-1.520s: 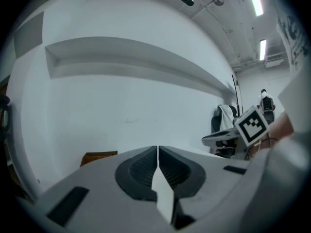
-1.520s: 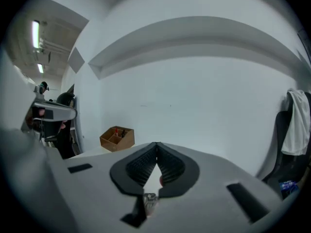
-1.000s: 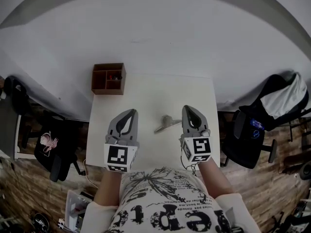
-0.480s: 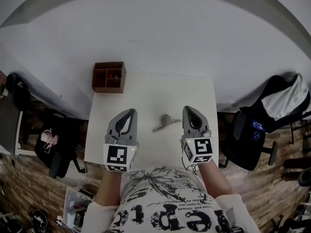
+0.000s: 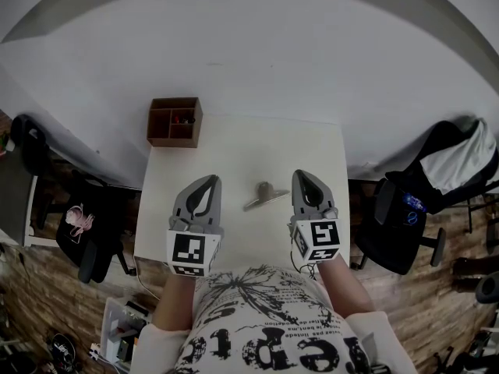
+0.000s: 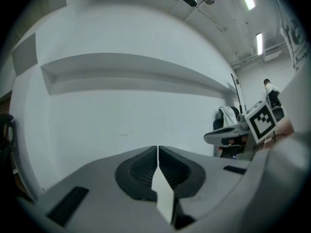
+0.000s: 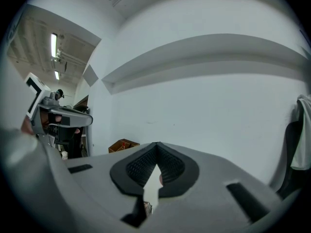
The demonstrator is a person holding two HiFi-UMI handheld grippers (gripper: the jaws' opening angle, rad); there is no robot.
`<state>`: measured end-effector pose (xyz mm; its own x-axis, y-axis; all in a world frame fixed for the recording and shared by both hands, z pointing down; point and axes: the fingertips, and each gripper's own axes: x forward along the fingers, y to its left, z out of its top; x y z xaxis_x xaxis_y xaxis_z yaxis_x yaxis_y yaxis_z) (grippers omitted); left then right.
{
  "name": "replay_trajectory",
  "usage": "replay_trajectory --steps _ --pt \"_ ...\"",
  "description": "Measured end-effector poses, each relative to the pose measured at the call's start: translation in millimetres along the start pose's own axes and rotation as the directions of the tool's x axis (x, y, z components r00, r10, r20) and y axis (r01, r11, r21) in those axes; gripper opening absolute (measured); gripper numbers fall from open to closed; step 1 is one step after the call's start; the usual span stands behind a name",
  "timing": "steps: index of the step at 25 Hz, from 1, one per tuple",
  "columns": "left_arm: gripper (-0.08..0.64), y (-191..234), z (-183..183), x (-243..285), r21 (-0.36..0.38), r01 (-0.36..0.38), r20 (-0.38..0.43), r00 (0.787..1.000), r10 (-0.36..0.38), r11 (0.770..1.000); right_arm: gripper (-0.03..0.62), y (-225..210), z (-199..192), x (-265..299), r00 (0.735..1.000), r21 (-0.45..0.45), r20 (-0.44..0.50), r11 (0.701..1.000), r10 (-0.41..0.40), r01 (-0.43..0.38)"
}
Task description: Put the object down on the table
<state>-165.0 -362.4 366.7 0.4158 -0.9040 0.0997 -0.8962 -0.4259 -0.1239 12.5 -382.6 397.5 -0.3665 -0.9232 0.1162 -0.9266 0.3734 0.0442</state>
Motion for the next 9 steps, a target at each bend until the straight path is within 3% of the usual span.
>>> replay_trajectory --steps 9 --pt "0.012 1.2 6.3 -3.9 0.008 -0.001 0.014 1.000 0.001 1.000 -0.011 12.7 0.4 3.3 0.999 0.015 -0.016 0.999 0.035 -0.034"
